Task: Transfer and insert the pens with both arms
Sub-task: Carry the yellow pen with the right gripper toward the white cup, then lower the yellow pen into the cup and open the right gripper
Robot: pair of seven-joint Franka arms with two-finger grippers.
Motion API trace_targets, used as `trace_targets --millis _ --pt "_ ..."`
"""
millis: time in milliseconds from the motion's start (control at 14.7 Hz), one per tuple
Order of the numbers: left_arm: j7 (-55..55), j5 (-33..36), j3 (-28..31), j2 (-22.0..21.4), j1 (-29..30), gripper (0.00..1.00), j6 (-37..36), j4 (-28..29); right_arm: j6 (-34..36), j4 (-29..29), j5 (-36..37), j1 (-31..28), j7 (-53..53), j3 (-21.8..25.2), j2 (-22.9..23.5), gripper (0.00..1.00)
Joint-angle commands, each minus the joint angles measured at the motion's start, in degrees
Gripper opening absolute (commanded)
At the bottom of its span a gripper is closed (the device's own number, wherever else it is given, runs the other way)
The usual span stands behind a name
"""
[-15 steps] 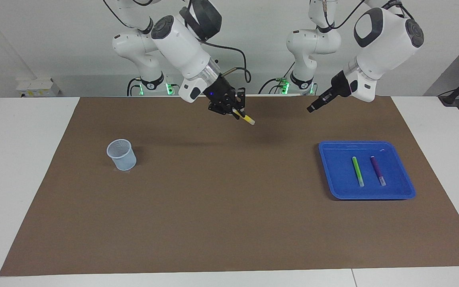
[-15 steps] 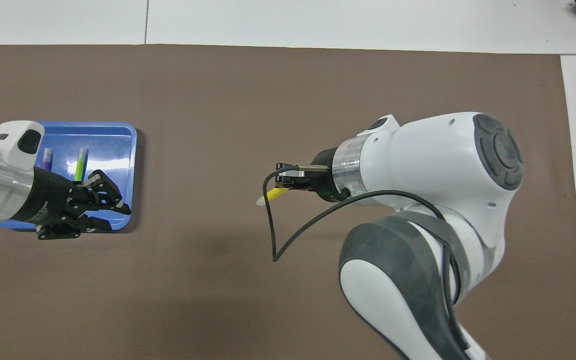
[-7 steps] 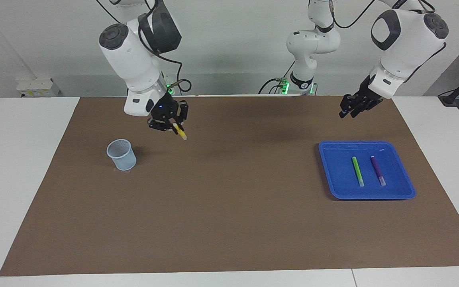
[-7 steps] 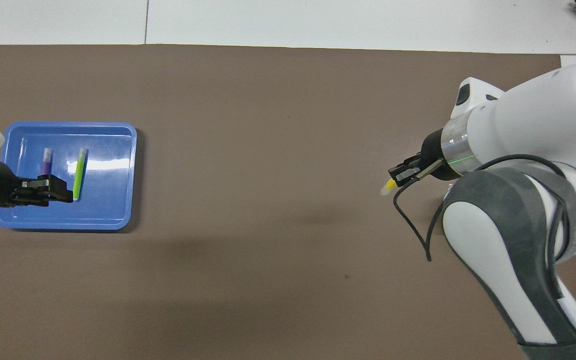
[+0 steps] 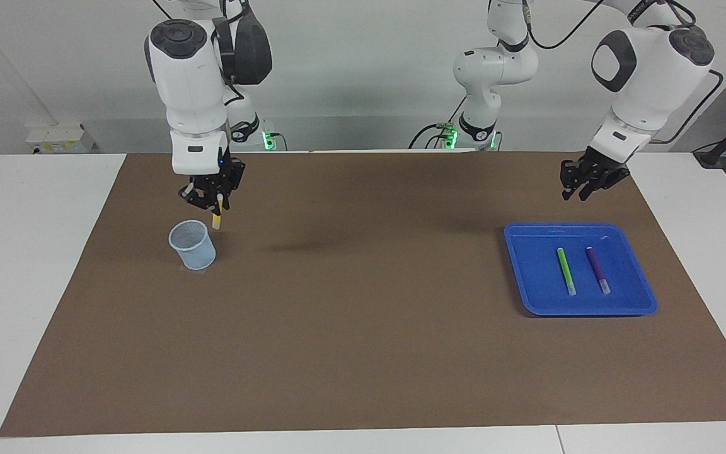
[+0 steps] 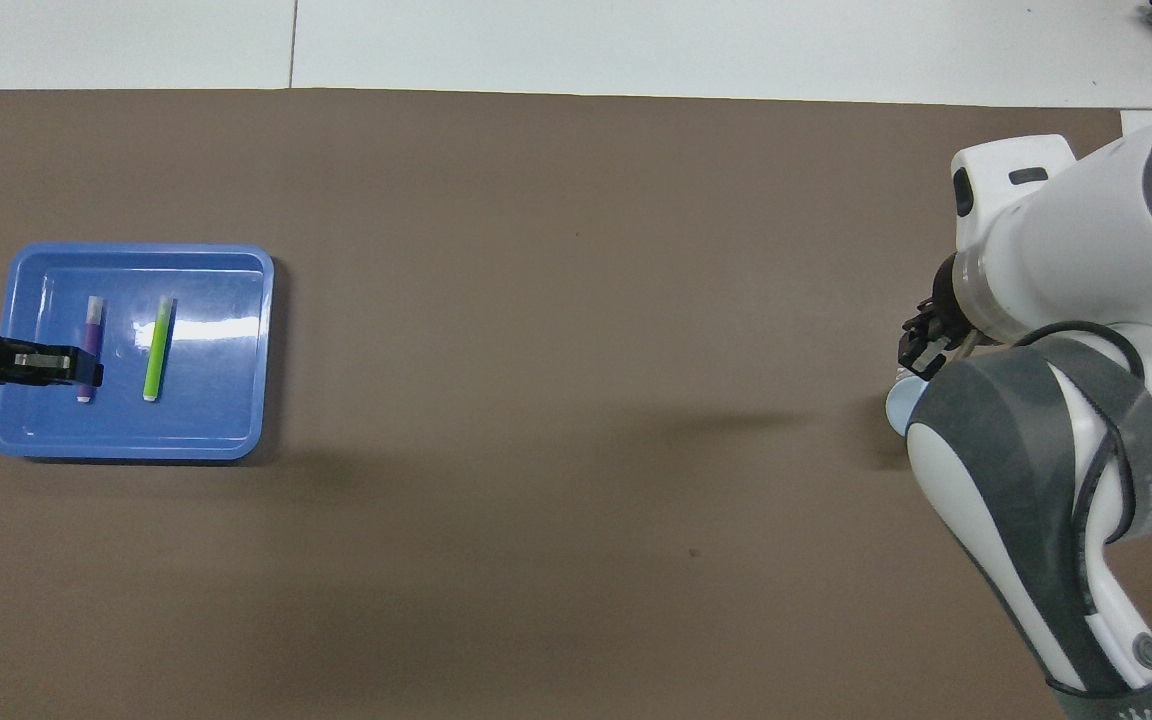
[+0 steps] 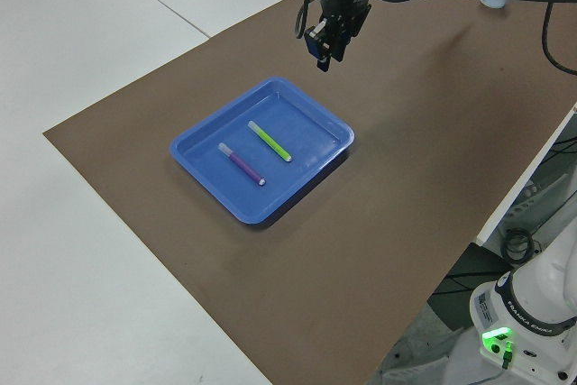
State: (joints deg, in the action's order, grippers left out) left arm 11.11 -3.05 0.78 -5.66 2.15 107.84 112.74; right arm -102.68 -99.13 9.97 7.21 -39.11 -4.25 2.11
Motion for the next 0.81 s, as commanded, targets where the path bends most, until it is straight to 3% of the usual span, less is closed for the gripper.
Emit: trace_targets --millis 0,272,747 --pt "3.7 1.1 -0.4 2.7 1.9 0.43 3.8 0.7 -7.0 -7.6 1.4 -5.8 -8.4 -0.6 -2.7 0.00" --pt "3.6 1.1 -0.4 5.4 2.7 0.43 9.9 2.7 -15.8 -18.1 0.9 -9.4 -8.8 -0.6 -5.5 0.00" --pt "3.6 1.1 -0.4 11.1 3.5 0.47 18.5 3.0 -14.6 -19.7 -3.8 -10.0 -1.8 -0.6 -5.6 0.00"
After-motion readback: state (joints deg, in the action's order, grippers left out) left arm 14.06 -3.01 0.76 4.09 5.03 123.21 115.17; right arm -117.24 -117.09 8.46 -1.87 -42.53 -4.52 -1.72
